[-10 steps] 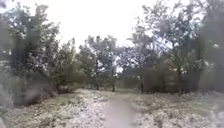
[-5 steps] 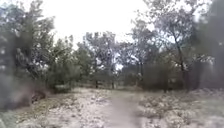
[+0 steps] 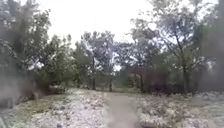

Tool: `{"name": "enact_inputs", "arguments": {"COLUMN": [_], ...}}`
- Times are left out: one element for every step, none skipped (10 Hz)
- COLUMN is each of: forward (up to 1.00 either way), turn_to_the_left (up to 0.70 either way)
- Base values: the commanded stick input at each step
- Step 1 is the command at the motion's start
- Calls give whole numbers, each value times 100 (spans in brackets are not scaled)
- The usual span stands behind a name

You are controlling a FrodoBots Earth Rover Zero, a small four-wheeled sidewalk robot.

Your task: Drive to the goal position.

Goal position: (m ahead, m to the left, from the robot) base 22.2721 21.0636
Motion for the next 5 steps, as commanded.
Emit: {"name": "enact_inputs", "arguments": {"forward": [70, 70, 70, 70, 70], "turn_to_the_left": [35, 35, 18, 0, 0]}}
